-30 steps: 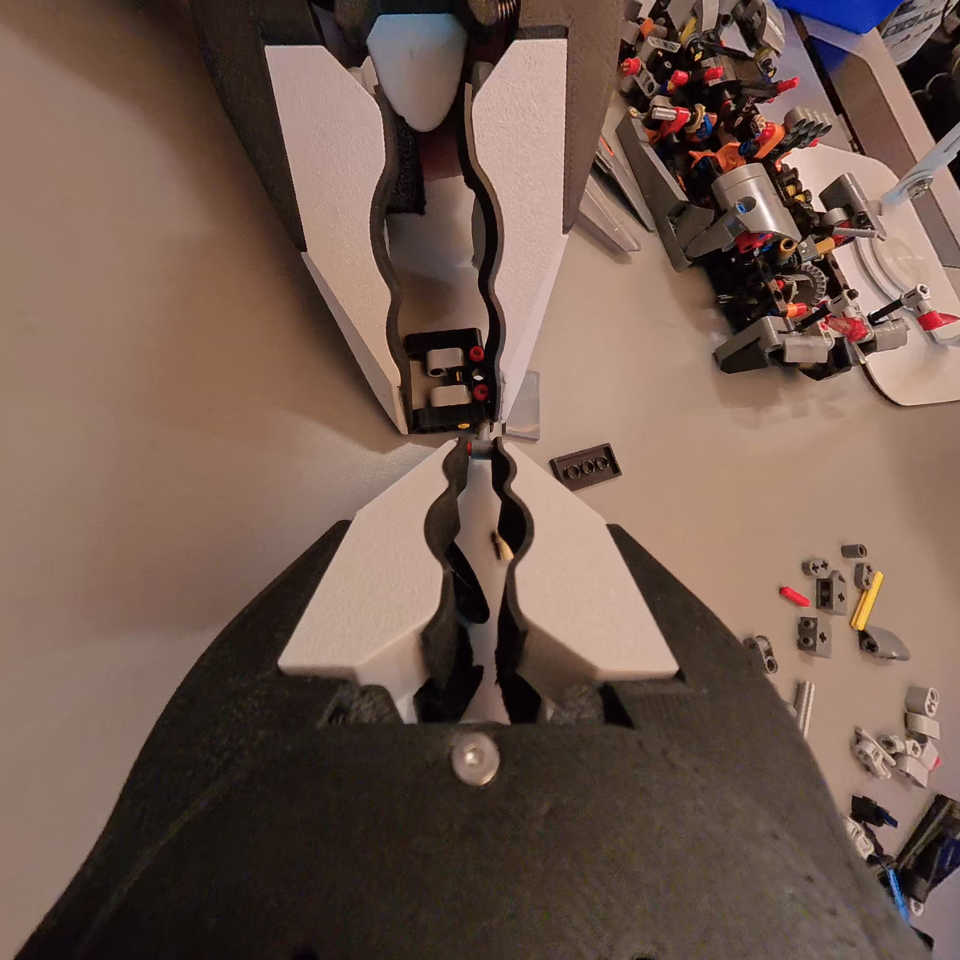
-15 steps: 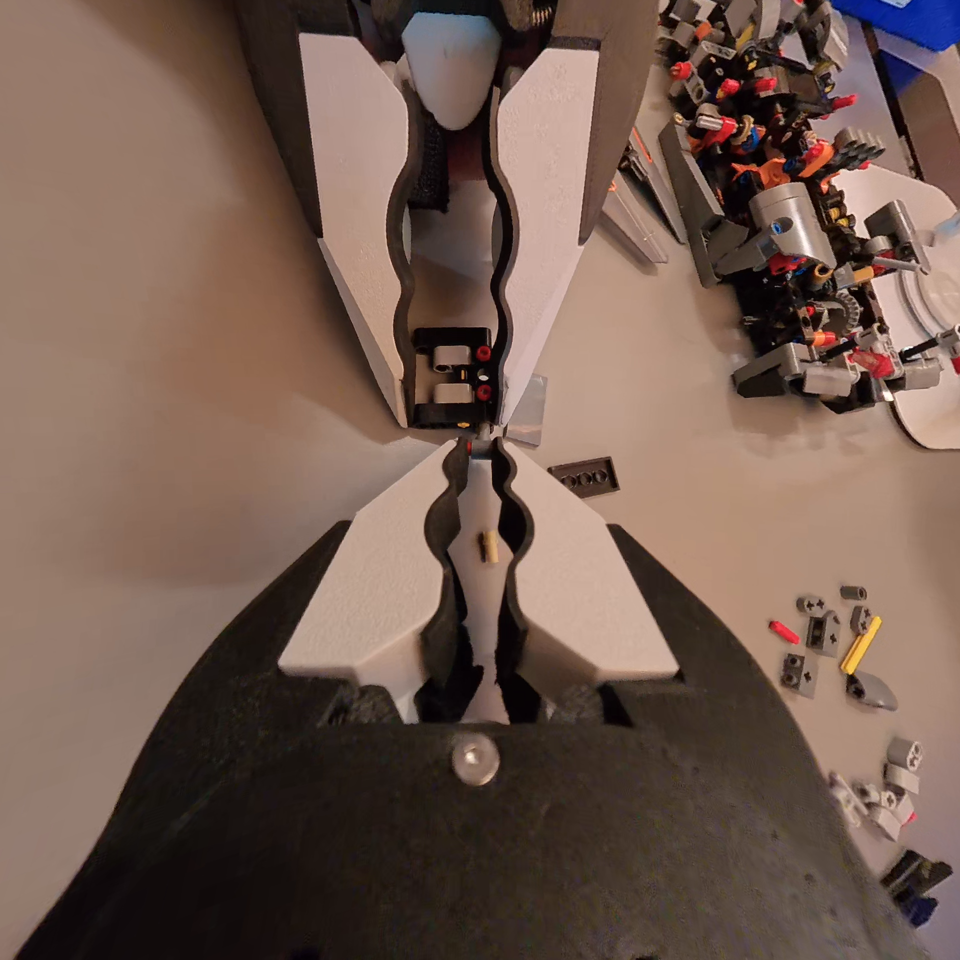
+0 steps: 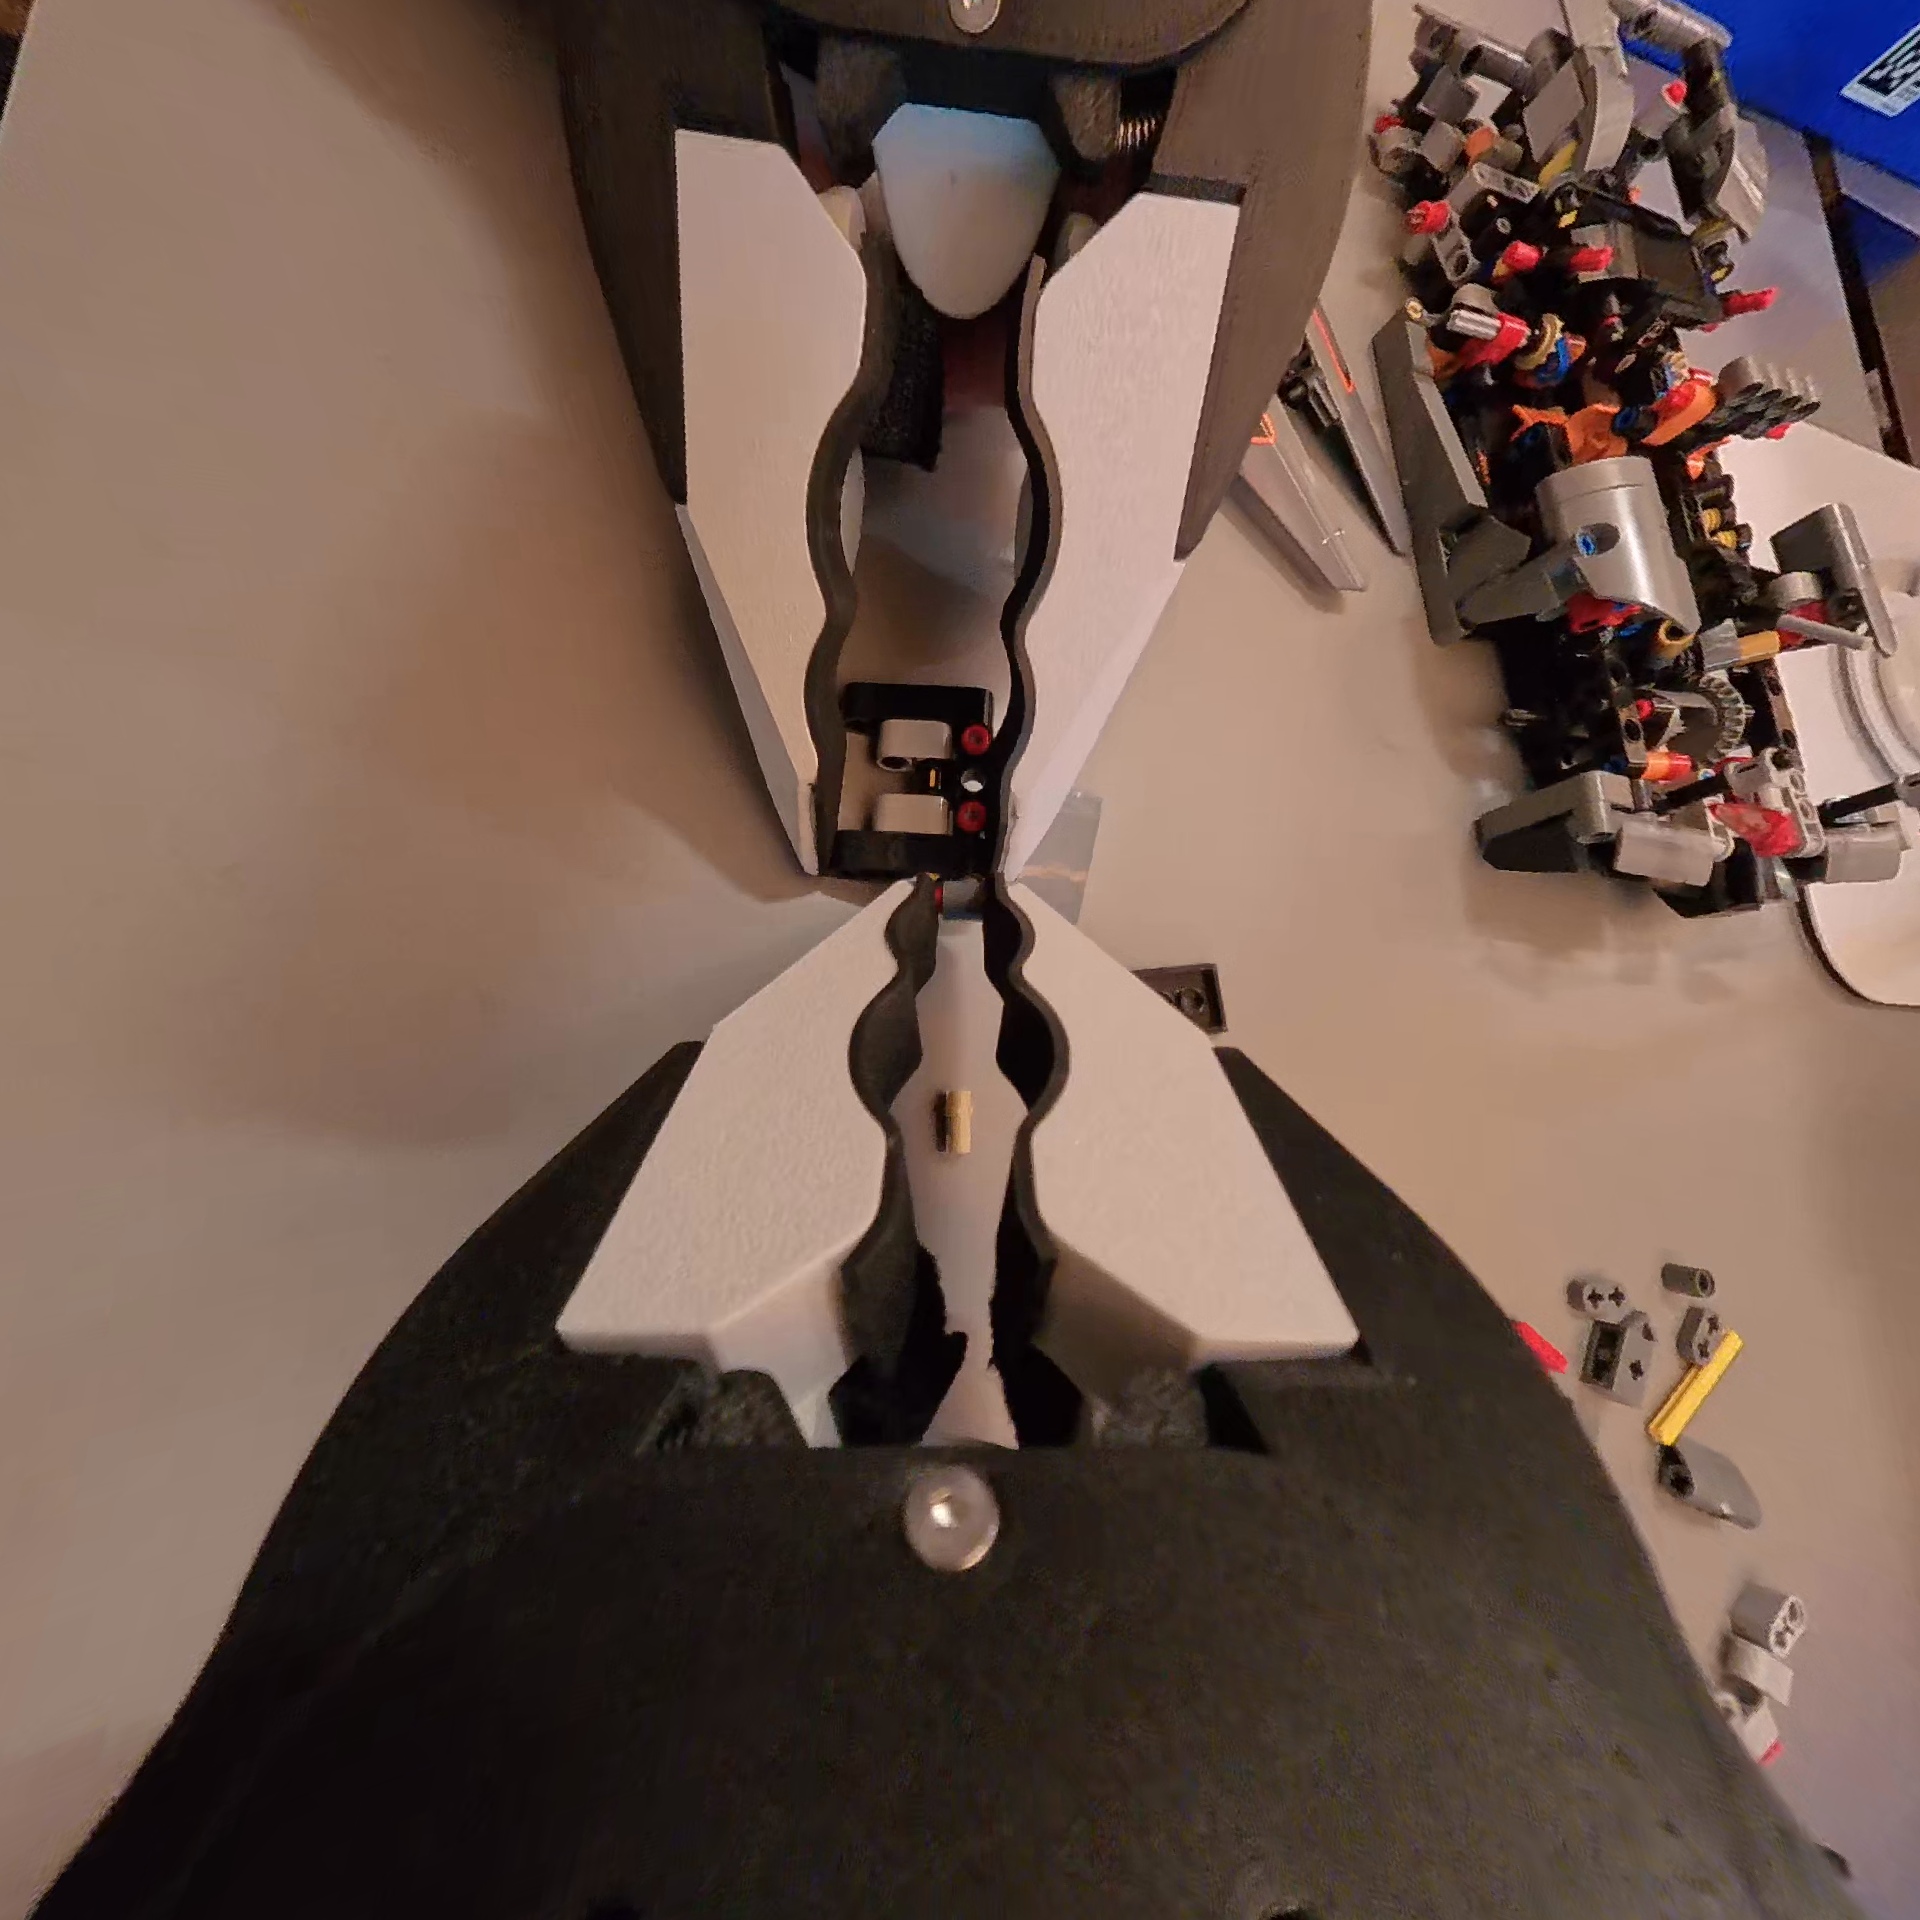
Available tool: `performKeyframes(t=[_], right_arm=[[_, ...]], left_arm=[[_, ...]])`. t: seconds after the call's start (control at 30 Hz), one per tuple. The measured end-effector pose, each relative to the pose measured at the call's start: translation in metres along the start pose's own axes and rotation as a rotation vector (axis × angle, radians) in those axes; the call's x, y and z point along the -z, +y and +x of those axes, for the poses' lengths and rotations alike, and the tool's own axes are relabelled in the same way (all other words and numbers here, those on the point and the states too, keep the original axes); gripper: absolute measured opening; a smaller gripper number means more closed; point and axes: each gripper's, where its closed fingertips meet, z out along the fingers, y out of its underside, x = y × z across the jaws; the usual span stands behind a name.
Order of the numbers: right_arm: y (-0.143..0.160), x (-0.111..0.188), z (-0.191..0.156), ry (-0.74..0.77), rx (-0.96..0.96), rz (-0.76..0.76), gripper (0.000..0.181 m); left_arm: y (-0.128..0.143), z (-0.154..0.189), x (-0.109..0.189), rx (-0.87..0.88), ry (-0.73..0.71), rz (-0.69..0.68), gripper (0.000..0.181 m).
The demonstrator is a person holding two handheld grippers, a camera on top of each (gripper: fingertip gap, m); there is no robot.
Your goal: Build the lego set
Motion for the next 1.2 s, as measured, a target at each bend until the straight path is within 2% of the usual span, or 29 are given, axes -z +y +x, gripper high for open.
performKeyframes(t=[0.4, 1.2], right_arm=[[0.0023, 0.0004, 0.0002, -0.024, -0.059, 0.050, 0.007], [0.0075, -0.0012, -0.0001, -0.034, -0.091, 0.041, 0.007]], left_arm=[[0.0000, -0.0001, 0.0001, 0.005, 0.006, 0.003, 0.030], [0.0000, -0.0002, -0.0001, 0.011, 0.012, 0.005, 0.030]])
